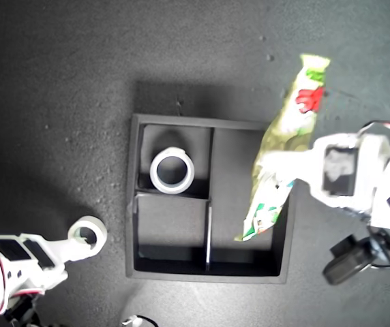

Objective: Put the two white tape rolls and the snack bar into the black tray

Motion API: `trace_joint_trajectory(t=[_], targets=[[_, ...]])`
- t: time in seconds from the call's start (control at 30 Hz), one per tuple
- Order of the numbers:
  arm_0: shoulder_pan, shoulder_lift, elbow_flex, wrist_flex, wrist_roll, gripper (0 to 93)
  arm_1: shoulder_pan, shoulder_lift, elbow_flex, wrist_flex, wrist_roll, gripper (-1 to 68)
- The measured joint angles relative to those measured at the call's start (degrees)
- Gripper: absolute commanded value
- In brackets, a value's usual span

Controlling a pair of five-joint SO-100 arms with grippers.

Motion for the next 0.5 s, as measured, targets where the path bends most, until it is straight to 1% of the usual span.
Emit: trace_joint_trajectory(t=[0.33,0.37,0.43,0.47,0.5], targets=[[-0.53,-2.99,5.27,-7.03,-0.26,16.7,-0.09,-3.34,-0.53,-0.09,0.09,-0.2],[-1.05,-3.52,5.54,-7.47,-0.53,16.6,-0.09,-4.04,-0.44,-0.18,0.35,3.3],[-1.85,-4.75,5.54,-8.00,-0.62,13.7,-0.18,-5.62,-0.44,-0.26,0.70,17.5],[-2.20,-5.45,5.54,-8.17,-0.62,10.4,-0.35,-6.33,-0.44,-0.26,0.79,22.0],[-2.72,-6.24,5.63,-8.26,-0.62,6.9,-0.70,-7.29,-0.44,-0.26,1.05,24.0]])
